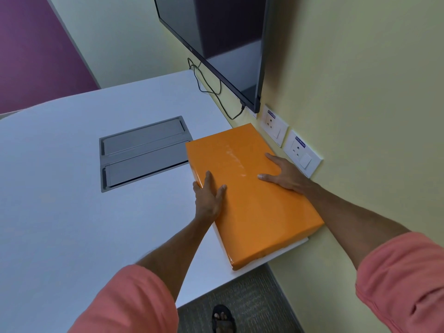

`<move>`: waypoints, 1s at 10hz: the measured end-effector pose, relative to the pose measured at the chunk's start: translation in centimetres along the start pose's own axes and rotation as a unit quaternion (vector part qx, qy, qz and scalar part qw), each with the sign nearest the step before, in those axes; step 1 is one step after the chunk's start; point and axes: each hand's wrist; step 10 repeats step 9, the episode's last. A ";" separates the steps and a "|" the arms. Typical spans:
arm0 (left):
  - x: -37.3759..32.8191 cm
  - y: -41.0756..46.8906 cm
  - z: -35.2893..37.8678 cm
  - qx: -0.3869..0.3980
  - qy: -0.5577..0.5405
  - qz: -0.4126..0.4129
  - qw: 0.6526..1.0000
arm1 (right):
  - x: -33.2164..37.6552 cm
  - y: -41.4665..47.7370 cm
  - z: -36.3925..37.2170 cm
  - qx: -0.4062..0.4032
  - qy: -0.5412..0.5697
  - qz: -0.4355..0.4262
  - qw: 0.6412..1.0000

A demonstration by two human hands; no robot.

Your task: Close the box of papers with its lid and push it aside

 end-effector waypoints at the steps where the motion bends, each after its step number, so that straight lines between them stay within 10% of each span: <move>1: 0.0 0.1 0.0 0.002 0.002 0.003 1.000 | 0.0 0.0 0.0 -0.003 0.003 -0.002 1.000; 10: 1.1 1.8 -4.1 0.018 0.138 0.022 0.990 | 4.2 0.1 1.1 -0.121 -0.131 -0.048 0.983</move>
Point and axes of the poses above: each hand's wrist, its own y-axis towards the middle knuckle, its own z-axis out of the palm, x = y × z, and after that the axes turned 1 degree about -z, right-handed
